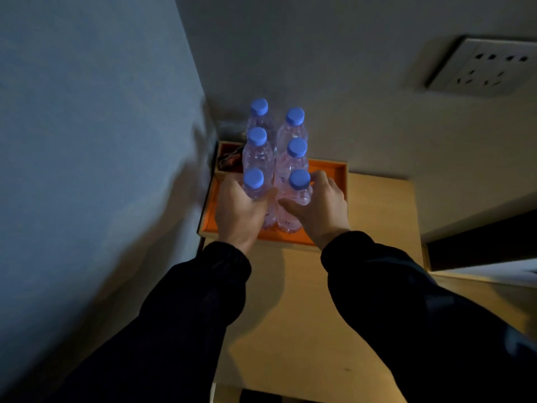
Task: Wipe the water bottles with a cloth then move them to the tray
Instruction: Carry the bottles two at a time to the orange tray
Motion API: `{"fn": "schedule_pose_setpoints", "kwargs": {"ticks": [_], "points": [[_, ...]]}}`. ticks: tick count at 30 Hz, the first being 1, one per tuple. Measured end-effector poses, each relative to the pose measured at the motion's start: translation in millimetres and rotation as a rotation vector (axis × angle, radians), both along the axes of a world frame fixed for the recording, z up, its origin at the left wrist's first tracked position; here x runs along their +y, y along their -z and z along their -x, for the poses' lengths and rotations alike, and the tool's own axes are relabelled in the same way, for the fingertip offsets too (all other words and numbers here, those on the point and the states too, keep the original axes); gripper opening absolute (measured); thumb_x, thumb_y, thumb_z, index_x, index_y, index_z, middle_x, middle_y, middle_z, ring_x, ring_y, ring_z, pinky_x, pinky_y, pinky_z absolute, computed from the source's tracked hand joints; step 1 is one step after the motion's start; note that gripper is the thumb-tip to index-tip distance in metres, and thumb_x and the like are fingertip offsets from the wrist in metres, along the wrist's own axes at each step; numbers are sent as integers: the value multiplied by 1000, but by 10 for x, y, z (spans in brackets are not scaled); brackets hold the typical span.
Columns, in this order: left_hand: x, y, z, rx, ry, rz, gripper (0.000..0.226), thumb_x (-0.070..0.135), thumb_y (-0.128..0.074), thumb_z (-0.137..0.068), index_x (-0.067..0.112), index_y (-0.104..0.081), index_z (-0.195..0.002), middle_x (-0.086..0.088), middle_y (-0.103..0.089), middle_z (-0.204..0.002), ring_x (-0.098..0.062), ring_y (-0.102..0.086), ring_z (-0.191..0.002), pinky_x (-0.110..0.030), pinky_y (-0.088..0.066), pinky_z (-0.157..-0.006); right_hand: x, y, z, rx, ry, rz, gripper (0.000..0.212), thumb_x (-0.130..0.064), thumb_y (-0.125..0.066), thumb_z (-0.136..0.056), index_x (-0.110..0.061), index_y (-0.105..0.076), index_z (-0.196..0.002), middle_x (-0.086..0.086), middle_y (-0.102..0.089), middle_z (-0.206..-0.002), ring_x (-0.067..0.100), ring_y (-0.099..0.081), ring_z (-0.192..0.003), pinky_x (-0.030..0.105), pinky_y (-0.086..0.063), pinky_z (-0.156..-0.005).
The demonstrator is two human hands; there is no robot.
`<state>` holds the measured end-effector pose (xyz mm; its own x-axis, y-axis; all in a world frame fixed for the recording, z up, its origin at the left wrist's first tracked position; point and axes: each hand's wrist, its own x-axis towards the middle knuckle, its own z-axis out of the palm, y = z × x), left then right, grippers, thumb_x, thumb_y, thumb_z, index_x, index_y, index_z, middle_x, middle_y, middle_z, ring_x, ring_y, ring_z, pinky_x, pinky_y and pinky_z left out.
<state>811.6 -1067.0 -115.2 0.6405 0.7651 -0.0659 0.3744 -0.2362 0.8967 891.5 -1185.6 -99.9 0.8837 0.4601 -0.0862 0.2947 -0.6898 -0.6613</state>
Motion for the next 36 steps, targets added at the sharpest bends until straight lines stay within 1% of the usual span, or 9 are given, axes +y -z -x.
{"fn": "schedule_pose_setpoints", "kwargs": {"ticks": [3,7,11,14,18,23,29,34,36], "points": [[135,-11,48,16,44,54,41,30,-81,-68,24,-55,-100,13,-65,-91,-3,-63,-82,-27,-51,-72,-22,-17,-27,9,-7,-9,54,-40,-78,-68,-14,-49,-104,7,-60,-103,22,-53,-87,28,-34,-69],[245,-58,110,-37,221,49,41,9,-76,-75,31,-53,-101,12,-64,-97,3,-61,-89,-22,-49,-81,-39,-45,-1,1,-6,-26,54,-37,-79,-67,-13,-50,-105,7,-62,-102,16,-47,-82,26,-33,-68],[84,-66,107,-87,52,6,32,26,-82,-68,32,-58,-88,11,-66,-87,6,-61,-78,-18,-50,-71,-28,-60,-4,-4,6,-5,57,-39,-80,-65,-12,-51,-106,1,-56,-92,15,-44,-79,23,-30,-63],[34,25,112,-26,-93,-19,45,38,-83,-63,20,-57,-94,2,-67,-94,-11,-62,-84,-30,-50,-75,-41,-51,-17,-10,-4,17,57,-41,-79,-65,-12,-50,-104,2,-54,-89,17,-43,-77,20,-22,-51],[140,51,131,-37,7,84,45,29,-81,-69,17,-61,-108,3,-70,-104,-11,-66,-94,-33,-54,-83,-49,-37,-2,64,2,-23,61,-39,-79,-66,-14,-48,-113,7,-61,-106,18,-48,-86,26,-34,-68],[161,56,204,-78,61,133,53,35,-83,-68,24,-59,-114,10,-69,-110,-3,-65,-99,-26,-53,-84,-12,1,61,120,15,-93,65,-34,-80,-66,-17,-48,-120,7,-61,-120,23,-56,-109,28,-42,-81],[209,138,160,-29,77,102,55,32,-82,-69,20,-58,-117,5,-68,-110,-10,-64,-100,-31,-52,-86,1,45,30,155,15,-117,69,-34,-81,-66,-17,-49,-124,5,-60,-126,21,-55,-115,27,-44,-86],[254,208,153,-56,115,95,56,33,-81,-70,21,-58,-120,6,-68,-112,-6,-64,-101,-31,-53,-89,-6,91,12,138,-42,-136,72,-26,-83,-64,-20,-47,-126,2,-61,-124,19,-58,-113,30,-48,-90],[263,270,181,-82,114,108,57,36,-80,-70,22,-57,-120,7,-67,-114,-5,-64,-102,-33,-53,-91,-14,156,16,123,-49,-157,75,-21,-84,-63,-21,-46,-127,3,-62,-124,20,-59,-112,38,-51,-94]]}}
